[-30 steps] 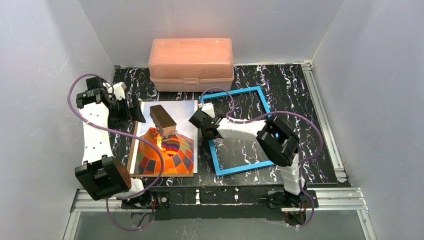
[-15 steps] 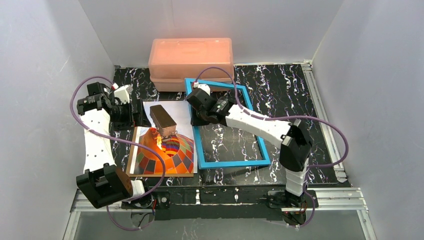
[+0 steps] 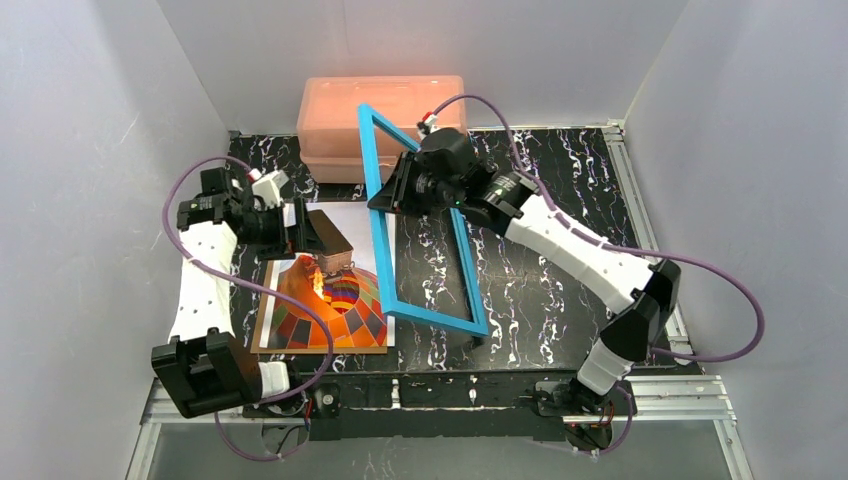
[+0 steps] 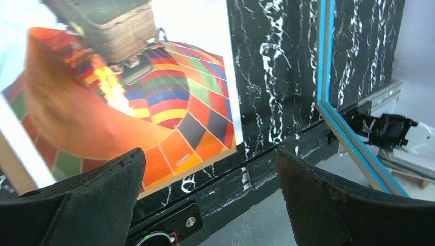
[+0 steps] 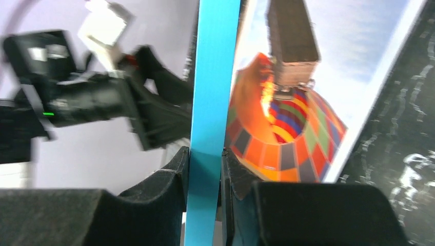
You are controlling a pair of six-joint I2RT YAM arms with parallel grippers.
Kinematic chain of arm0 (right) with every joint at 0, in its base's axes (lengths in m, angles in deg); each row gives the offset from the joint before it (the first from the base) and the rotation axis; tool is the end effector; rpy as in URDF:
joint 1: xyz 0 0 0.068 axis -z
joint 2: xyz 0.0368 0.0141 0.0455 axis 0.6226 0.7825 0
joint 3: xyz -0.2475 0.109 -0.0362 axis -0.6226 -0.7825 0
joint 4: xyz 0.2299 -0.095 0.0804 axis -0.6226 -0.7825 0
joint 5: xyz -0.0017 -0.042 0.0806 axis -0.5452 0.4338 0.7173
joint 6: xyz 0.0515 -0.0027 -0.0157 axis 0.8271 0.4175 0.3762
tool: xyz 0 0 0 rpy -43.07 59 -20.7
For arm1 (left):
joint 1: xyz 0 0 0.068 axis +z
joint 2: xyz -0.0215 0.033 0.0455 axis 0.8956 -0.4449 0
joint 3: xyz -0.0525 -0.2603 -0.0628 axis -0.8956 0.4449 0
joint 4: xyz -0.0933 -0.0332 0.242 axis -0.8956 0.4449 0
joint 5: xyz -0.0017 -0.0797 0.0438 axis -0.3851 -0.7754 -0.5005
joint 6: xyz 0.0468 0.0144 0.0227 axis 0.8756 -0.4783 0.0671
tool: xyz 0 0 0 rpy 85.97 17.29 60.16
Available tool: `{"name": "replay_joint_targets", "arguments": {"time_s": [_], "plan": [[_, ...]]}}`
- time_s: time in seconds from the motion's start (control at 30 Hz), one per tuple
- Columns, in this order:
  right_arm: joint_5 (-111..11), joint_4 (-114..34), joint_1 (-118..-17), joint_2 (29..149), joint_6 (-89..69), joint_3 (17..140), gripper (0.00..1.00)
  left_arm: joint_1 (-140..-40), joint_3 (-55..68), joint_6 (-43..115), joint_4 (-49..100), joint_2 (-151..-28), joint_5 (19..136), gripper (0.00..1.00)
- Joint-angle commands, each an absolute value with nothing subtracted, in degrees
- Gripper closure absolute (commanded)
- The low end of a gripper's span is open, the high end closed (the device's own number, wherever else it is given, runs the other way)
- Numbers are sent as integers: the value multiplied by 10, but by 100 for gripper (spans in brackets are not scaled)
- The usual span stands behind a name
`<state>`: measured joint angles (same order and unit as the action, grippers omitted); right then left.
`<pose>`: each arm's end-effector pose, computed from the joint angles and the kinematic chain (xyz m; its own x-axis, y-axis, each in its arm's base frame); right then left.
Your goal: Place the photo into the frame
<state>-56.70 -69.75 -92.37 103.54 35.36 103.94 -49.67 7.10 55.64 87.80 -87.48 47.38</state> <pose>0.2259 0.3101 0.4117 -0.7971 0.2504 -0.5495 -0.2986 0.6276 0.7190 0.2385 0.0364 0.3283 -0.8382 -0.0920 -0.5375 0.2112 0.8539 -0.4756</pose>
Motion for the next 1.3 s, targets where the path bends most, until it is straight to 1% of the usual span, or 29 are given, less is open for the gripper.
{"name": "replay_joint_targets", "arguments": {"time_s": [0.0,0.17,0.4,0.6,0.83,0.9,1.0,1.1,1.17,1.27], "plan": [[-484,-512,-894,969,408,1028,98,-551,92,510,844,-844,460,2],[-417,-345,-870,945,531,989,97,-576,114,457,790,-837,421,2],[-401,-197,-868,933,659,958,96,-613,141,418,725,-851,382,2],[-414,-158,-869,918,690,944,96,-661,181,389,664,-857,382,2],[-430,-110,-869,901,731,907,95,-674,219,374,608,-868,399,2],[-433,-93,-869,900,742,898,95,-675,228,360,587,-874,392,4],[-437,-81,-868,899,754,888,95,-676,238,335,548,-882,367,10],[-439,-79,-868,901,754,879,94,-675,246,308,512,-883,347,22],[-439,-77,-868,901,756,864,93,-675,245,301,507,-883,343,36],[-429,-76,-857,901,759,842,90,-675,234,325,539,-877,357,67]]}}
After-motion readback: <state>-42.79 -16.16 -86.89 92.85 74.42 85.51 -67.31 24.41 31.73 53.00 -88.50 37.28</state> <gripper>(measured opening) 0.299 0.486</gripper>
